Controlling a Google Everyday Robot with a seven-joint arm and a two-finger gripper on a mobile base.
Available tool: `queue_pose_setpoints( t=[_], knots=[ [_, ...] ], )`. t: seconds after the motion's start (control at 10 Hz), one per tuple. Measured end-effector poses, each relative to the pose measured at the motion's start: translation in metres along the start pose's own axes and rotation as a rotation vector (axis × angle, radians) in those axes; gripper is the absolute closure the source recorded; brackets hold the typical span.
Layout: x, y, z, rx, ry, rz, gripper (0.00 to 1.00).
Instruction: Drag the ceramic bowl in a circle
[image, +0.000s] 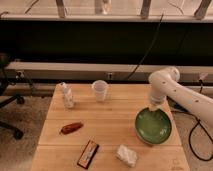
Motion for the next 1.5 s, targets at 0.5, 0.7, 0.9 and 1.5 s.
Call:
queue_pose_setpoints(
  t=[0.5,0.7,0.9,1.5],
  knots=[
    [-0.082,-0.022,0.016,-0.025,-0.059,-0.133,1.0],
    [-0.093,-0.046,0.018,-0.027,-0.061,-0.165,1.0],
    [-0.096,-0.078,0.015,-0.02,-0.051,-0.184,1.0],
    [-0.02,-0.113,-0.002,0.014,0.02,-0.071,1.0]
  ],
)
